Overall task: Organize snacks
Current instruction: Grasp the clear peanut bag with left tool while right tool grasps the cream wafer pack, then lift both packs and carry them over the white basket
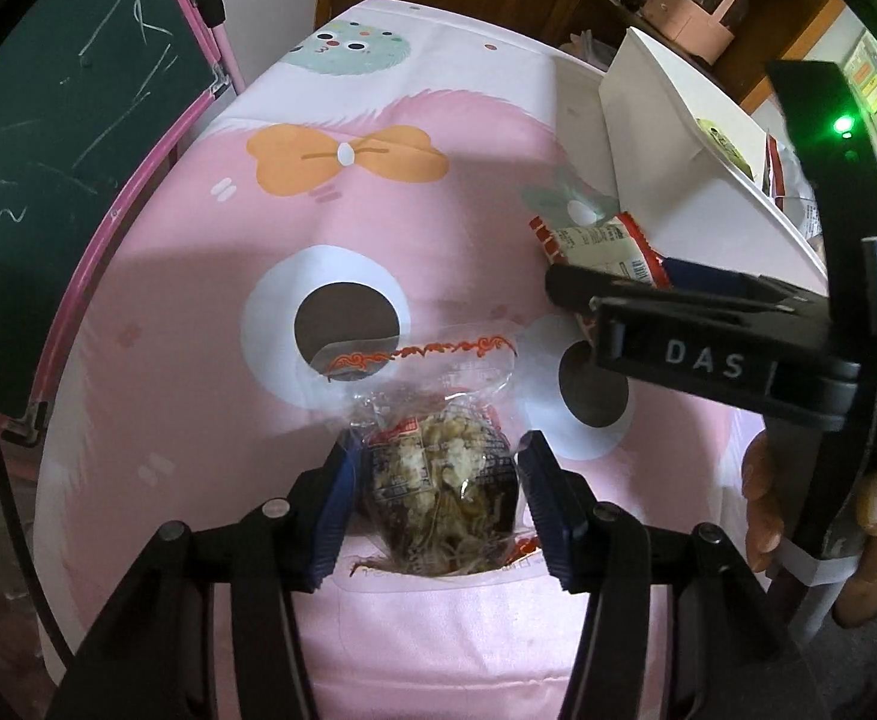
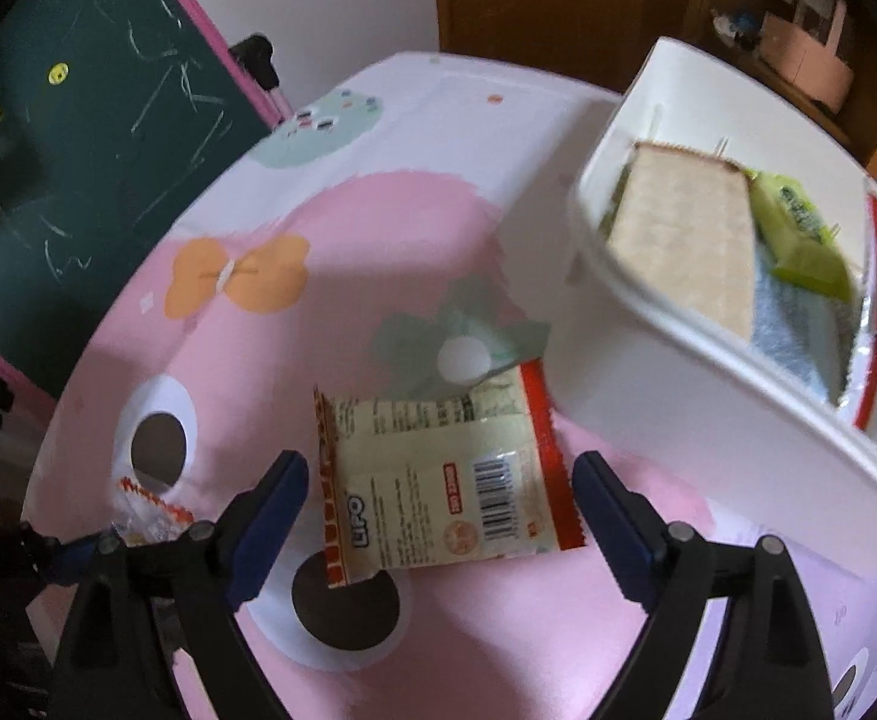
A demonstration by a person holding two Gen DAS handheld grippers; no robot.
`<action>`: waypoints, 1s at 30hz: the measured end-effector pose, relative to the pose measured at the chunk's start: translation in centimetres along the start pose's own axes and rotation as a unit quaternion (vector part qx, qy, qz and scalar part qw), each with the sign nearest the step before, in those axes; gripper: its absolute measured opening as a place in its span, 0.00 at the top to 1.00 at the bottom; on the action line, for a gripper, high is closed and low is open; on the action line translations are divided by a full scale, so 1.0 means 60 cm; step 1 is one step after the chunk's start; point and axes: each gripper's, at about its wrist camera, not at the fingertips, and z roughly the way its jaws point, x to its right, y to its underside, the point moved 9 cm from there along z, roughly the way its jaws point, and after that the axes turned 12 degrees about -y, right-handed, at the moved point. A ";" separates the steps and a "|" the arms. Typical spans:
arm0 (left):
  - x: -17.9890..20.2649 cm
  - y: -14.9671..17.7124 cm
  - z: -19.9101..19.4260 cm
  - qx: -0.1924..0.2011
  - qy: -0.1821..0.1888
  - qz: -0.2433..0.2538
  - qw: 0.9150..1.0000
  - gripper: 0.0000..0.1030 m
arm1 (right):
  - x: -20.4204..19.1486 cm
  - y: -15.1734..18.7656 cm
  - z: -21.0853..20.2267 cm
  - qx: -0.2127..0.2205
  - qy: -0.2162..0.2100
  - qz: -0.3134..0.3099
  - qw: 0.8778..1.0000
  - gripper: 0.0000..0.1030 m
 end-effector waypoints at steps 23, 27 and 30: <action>0.005 -0.003 -0.033 0.020 -0.002 0.015 1.000 0.50 | -0.028 0.066 -0.091 0.024 -0.021 -0.002 1.000 0.50; 0.034 -0.011 -0.078 0.045 0.008 0.040 0.998 0.50 | -0.012 0.094 -0.178 0.063 -0.023 0.019 0.998 0.50; 0.072 -0.026 -0.119 0.068 0.019 0.071 0.995 0.50 | 0.012 0.098 -0.248 0.098 -0.012 0.034 0.995 0.50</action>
